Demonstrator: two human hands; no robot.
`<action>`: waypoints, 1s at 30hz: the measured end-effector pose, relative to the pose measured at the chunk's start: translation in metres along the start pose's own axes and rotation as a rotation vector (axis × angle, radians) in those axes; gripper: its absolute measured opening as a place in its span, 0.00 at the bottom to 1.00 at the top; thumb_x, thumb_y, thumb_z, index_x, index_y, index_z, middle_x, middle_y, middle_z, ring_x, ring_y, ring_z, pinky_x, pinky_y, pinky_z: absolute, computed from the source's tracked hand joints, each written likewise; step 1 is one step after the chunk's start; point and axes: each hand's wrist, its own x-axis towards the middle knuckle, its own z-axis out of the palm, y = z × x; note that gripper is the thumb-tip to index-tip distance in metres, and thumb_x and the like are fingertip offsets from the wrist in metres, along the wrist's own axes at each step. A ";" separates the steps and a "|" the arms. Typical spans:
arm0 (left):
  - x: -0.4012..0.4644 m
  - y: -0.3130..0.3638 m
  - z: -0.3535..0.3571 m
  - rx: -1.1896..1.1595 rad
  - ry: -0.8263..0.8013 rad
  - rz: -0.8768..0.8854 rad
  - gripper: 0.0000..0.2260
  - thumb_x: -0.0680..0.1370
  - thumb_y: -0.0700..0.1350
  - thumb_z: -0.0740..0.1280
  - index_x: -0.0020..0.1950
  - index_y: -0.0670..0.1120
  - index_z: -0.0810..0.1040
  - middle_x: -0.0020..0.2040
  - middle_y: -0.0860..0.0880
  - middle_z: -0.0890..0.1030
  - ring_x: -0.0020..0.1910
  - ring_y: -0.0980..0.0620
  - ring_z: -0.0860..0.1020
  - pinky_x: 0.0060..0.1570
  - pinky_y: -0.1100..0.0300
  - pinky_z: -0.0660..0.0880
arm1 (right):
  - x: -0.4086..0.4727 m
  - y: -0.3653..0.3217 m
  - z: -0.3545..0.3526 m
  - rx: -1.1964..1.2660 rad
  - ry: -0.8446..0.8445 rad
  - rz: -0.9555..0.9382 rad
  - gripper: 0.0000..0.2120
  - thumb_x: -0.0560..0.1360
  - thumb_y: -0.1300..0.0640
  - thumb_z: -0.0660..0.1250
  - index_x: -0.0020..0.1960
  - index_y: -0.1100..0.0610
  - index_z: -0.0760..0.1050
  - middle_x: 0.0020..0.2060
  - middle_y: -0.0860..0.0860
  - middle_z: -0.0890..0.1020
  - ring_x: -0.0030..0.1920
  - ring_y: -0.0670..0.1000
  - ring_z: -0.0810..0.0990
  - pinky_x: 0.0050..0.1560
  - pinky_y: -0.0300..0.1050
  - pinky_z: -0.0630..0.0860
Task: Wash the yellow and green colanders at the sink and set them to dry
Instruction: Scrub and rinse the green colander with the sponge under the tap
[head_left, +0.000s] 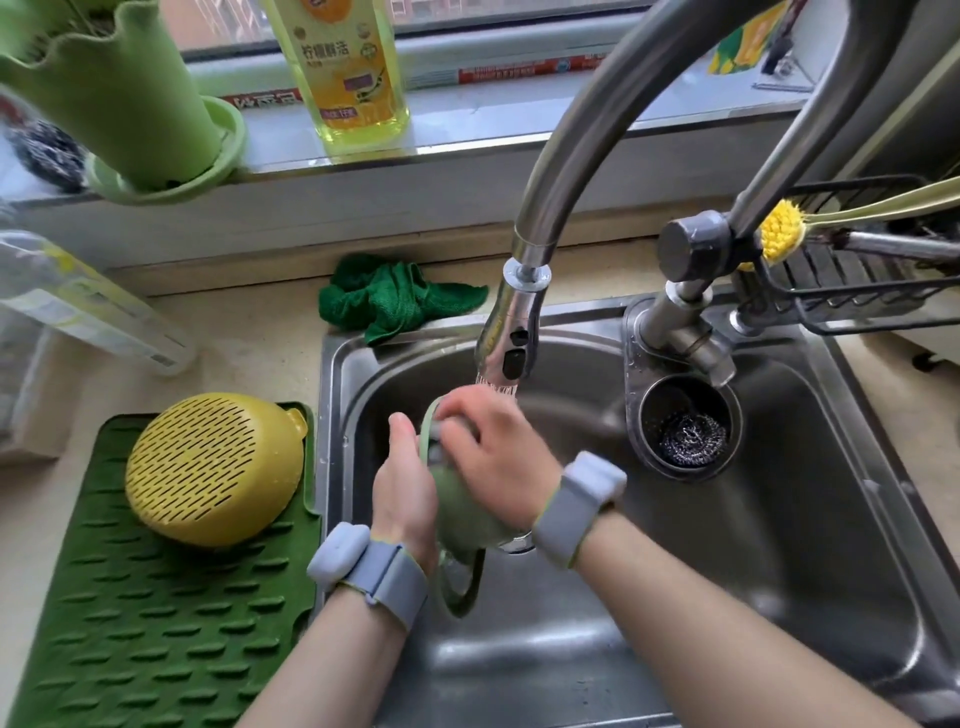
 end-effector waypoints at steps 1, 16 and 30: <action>0.001 0.002 0.000 -0.025 -0.002 -0.004 0.28 0.81 0.62 0.52 0.42 0.43 0.80 0.43 0.43 0.82 0.41 0.46 0.78 0.39 0.57 0.73 | -0.011 0.000 0.005 -0.066 0.003 -0.136 0.04 0.75 0.55 0.61 0.44 0.51 0.75 0.45 0.48 0.80 0.51 0.50 0.76 0.58 0.46 0.70; -0.001 0.014 0.000 0.016 -0.078 0.100 0.22 0.82 0.57 0.59 0.44 0.42 0.83 0.39 0.46 0.85 0.43 0.49 0.79 0.51 0.52 0.76 | -0.005 0.007 0.002 -0.077 0.083 -0.147 0.12 0.76 0.49 0.58 0.50 0.49 0.79 0.52 0.48 0.80 0.54 0.49 0.76 0.60 0.49 0.69; 0.016 -0.010 -0.003 -0.604 -0.159 -0.274 0.29 0.83 0.59 0.49 0.66 0.39 0.76 0.62 0.34 0.79 0.63 0.34 0.76 0.67 0.38 0.67 | -0.022 0.034 -0.013 0.476 0.125 0.403 0.18 0.83 0.57 0.52 0.71 0.53 0.65 0.66 0.45 0.70 0.64 0.39 0.70 0.62 0.27 0.64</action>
